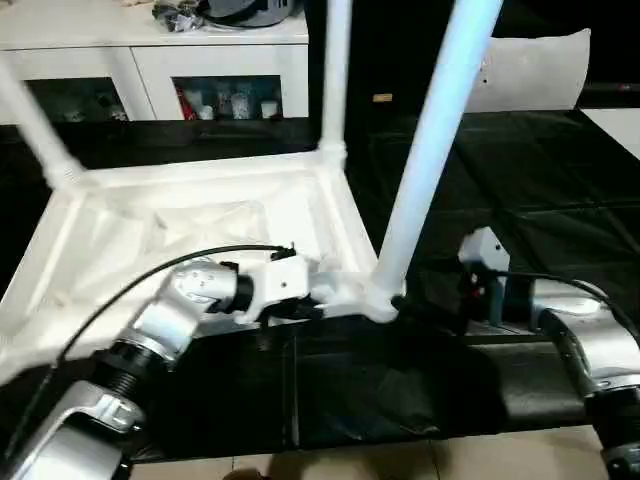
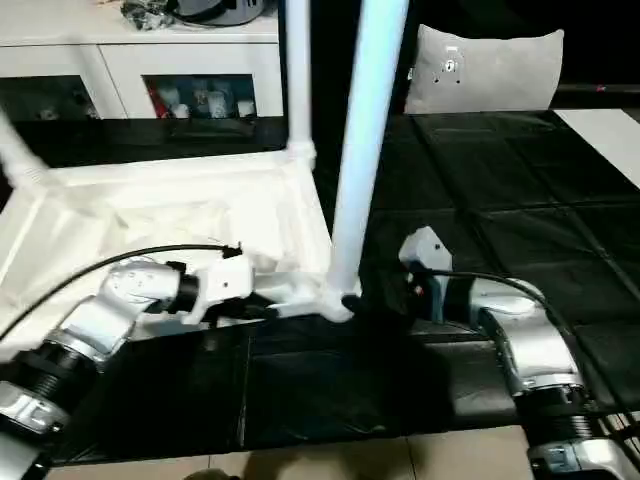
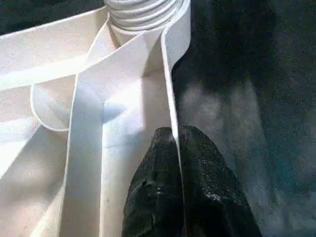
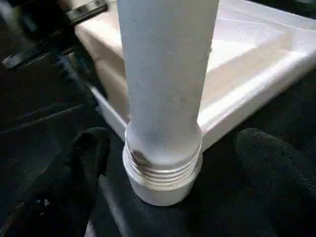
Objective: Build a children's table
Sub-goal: Rotate leg to tighten
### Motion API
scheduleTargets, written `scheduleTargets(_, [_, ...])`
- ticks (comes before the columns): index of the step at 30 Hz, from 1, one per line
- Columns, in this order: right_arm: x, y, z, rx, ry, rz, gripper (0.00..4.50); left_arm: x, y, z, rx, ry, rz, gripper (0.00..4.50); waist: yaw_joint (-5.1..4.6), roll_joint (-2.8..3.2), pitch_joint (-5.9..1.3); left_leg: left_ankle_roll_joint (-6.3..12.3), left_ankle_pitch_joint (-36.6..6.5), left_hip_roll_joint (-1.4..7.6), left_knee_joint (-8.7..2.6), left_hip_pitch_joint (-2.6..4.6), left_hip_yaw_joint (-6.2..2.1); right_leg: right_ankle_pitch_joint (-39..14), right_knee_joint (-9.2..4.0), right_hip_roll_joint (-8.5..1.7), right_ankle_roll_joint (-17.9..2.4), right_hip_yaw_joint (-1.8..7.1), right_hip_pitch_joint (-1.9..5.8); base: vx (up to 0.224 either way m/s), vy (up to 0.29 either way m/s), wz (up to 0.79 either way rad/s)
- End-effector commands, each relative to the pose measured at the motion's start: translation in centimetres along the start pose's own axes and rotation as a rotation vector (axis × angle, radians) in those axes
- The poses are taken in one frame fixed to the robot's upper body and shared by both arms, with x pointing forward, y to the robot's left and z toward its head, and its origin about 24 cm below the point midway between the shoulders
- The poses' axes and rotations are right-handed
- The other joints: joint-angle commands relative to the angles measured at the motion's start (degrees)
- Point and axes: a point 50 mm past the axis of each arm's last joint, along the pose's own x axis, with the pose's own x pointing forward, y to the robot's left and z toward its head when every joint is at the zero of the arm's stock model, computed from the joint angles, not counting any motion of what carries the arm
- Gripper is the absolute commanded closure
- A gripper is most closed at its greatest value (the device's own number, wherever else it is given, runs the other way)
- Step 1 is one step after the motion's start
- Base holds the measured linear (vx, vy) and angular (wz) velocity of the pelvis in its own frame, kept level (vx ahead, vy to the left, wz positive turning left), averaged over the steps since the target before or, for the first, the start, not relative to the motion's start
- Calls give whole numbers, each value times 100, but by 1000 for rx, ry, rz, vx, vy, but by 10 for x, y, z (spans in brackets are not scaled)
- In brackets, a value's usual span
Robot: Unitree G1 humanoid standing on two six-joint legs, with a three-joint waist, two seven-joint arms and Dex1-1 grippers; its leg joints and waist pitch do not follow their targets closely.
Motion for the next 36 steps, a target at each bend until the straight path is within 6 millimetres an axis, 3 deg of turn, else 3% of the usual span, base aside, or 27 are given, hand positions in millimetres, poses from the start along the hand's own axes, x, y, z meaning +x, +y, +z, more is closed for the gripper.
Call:
scheduleTargets(1, [-1,3,1,-53,30,87,6,5,-12,0,68,32,-167,450,35,-48,-326,421,-983,305,-339,3,-71,-1326,-471,-503,-1153,304,270,0,0,0])
scheduleTargets(6, [1,6,-1,-44,53,145,6,2,-16,-1,79,37,-237,450,80,-34,-327,404,-969,320,-343,11,-72,-1105,-441,-496,-1240,300,263,0,0,0])
scheduleTargets(23, [16,22,-7,-35,55,274,167,2,-19,1,102,25,-306,450,131,-27,-341,336,-974,314,-340,10,-73,-1088,-432,-491,-1223,302,272,0,0,0])
scheduleTargets(36, [25,27,-12,-16,52,242,189,4,-20,7,32,-35,-248,450,123,-46,-333,318,-940,320,-350,6,-75,-1172,-431,-503,-1213,303,270,0,0,0])
